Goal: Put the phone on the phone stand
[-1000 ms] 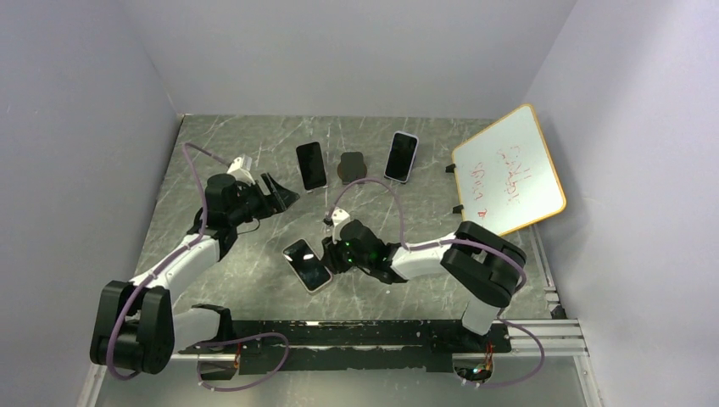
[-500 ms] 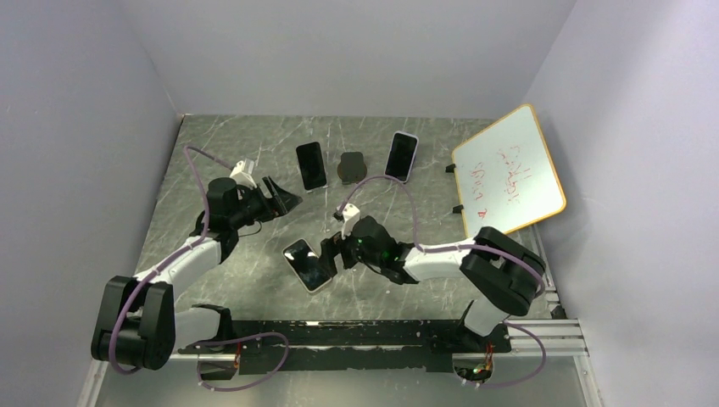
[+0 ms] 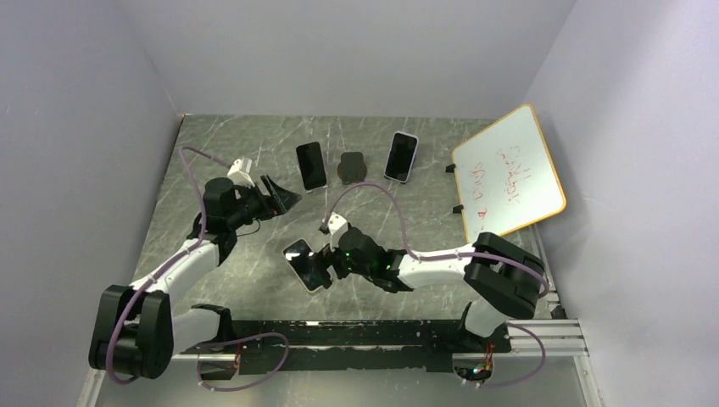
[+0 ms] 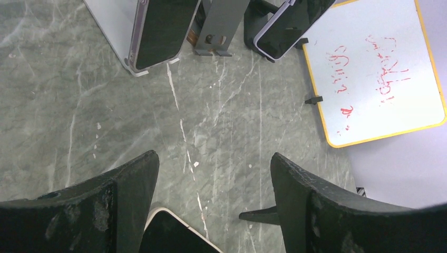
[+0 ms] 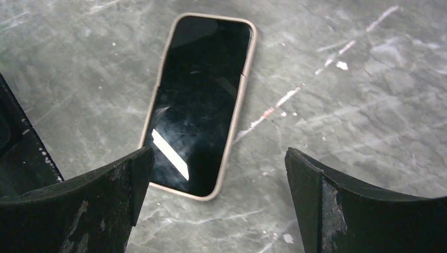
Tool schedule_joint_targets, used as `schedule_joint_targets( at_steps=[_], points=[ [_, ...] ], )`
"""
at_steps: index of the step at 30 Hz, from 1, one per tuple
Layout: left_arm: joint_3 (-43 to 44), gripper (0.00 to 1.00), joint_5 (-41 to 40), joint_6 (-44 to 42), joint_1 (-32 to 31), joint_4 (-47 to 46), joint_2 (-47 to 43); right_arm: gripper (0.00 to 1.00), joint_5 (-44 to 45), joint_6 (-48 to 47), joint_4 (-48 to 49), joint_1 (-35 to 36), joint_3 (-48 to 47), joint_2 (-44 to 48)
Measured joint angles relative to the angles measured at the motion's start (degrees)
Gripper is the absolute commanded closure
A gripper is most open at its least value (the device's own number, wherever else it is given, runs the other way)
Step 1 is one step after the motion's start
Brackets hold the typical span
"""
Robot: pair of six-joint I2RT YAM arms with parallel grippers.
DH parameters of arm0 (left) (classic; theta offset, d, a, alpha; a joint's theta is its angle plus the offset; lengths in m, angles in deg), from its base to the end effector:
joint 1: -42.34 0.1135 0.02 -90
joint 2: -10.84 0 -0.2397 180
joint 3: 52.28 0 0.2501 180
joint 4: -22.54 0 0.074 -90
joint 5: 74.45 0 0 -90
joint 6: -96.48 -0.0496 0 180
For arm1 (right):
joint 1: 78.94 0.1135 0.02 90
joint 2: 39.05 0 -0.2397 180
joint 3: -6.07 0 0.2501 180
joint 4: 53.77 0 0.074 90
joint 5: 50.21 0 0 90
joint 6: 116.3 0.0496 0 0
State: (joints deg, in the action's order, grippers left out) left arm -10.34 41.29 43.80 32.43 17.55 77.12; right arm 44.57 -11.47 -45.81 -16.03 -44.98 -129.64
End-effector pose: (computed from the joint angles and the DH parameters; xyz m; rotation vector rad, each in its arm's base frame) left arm 0.2558 -0.0666 0.1905 -0.1570 1.9918 -0.9728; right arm 0.1496 0.2834 0.1293 -0.8507 2.0334 0.7016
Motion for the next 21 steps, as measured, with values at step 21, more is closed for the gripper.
schedule_joint_targets(
  at_steps=[21],
  points=[
    [-0.87,0.17,-2.86,-0.42,0.02,2.69,-3.65,0.0,5.25,-1.18,-6.47,6.21,-10.34,-9.64]
  ],
)
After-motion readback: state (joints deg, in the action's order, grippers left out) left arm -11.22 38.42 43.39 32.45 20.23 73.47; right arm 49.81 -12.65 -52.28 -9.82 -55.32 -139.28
